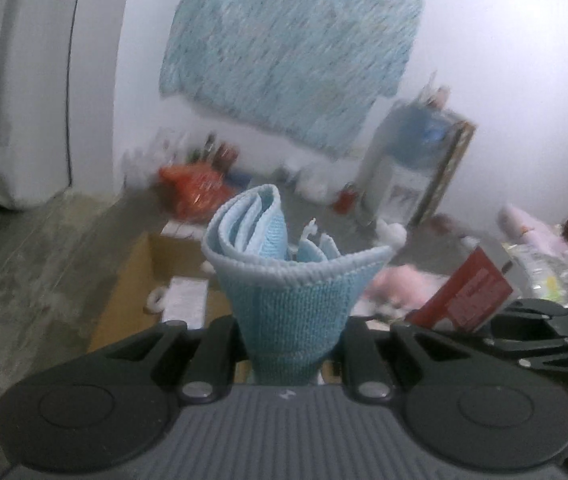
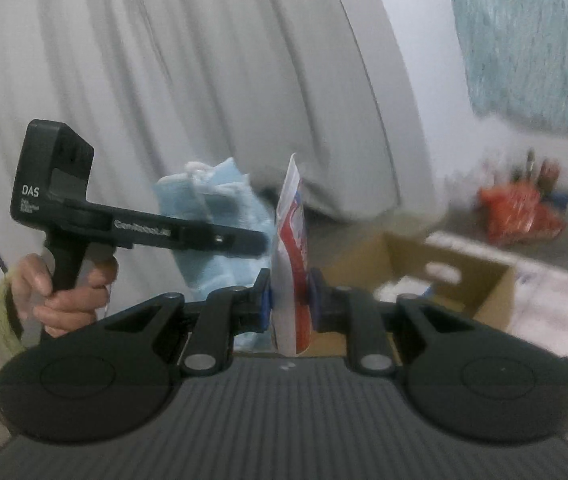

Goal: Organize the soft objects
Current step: 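Release towel from left gripper into cardboard box while right carries the toothpaste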

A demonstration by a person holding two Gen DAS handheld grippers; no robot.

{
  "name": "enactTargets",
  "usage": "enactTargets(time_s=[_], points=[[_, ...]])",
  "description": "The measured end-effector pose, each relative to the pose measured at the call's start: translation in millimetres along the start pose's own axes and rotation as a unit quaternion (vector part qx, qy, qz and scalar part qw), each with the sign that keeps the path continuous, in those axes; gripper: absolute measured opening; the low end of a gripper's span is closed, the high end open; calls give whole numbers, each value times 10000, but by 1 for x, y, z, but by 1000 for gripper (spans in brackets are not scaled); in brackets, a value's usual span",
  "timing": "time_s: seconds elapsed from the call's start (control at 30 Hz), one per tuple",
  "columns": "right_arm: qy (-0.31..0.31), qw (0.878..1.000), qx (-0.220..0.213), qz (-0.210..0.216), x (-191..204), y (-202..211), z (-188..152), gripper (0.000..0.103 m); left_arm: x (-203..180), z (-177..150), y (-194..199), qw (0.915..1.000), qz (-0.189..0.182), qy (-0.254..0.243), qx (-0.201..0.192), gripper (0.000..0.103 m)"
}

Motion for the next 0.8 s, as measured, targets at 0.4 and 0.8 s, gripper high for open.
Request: enactTargets(time_s=[0.4, 0.8], points=[[-570, 9777, 1991, -344, -80, -133, -6, 17, 93, 5, -202, 9750, -315, 685, 2092, 16], [-604, 9507, 2953, -724, -124, -192, -12, 17, 131, -17, -333, 9508, -882, 892, 2834, 18]])
Point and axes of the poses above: each gripper's, at about its wrist camera, not at the fingertips, and y roughly against the way its jaws point, x to its left, z to its top, the point moved 6 cm from there along -y, roughly the way its jaws point, and after that the axes turned 4 degrees about -z, right-handed, at the moved point
